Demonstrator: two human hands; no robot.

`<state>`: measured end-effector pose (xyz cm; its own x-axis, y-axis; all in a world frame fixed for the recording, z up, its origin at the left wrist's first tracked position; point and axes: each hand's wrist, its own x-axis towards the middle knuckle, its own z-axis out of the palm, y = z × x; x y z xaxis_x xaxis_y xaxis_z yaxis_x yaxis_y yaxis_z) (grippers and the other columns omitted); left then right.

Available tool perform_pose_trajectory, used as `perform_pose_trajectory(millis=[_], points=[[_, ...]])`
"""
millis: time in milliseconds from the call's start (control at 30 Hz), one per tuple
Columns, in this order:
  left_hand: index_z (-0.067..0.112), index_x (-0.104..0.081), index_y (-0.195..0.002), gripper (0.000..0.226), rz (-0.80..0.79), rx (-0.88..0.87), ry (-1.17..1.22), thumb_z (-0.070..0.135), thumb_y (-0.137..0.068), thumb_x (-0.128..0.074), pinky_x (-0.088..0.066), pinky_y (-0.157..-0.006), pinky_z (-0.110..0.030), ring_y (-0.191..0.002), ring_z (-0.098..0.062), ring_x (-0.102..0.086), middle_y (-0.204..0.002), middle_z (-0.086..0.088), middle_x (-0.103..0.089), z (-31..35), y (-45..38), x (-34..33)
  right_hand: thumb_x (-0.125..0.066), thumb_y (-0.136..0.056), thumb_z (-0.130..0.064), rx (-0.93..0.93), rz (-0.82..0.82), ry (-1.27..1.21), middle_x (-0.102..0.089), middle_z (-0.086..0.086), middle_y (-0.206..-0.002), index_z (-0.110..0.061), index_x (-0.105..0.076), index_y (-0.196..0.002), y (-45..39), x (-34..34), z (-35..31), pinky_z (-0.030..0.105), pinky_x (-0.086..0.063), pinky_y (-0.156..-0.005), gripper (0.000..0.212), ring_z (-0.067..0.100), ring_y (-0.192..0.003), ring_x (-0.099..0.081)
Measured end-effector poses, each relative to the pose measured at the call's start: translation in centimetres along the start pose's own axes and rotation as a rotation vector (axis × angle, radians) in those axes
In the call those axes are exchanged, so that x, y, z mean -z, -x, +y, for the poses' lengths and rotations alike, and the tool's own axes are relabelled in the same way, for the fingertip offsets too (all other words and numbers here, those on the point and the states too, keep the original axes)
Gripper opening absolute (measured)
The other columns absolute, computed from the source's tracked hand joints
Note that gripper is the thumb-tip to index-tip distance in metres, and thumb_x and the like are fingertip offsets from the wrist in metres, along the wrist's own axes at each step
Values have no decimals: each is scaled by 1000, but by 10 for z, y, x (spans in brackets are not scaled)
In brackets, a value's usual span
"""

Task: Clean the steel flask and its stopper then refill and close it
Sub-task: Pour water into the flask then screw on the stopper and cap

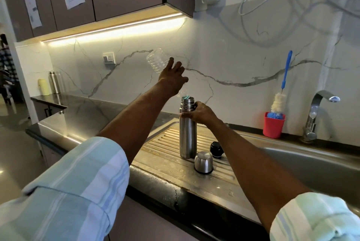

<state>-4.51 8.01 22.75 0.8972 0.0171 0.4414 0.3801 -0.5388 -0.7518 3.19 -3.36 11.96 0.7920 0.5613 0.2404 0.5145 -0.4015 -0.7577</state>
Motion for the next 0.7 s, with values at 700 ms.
perform_pose_trajectory(millis=[700], points=[[12, -58, -116, 70, -40, 469, 1881, 45, -60, -84, -48, -75, -30, -97, -21, -62, -109, -3, -65, 200, 68, 101, -63, -87, 1, -217, 524, -742, -65, 4, -73, -13, -64, -75, 122, 106, 89, 27, -53, -71, 19, 17, -70, -60]])
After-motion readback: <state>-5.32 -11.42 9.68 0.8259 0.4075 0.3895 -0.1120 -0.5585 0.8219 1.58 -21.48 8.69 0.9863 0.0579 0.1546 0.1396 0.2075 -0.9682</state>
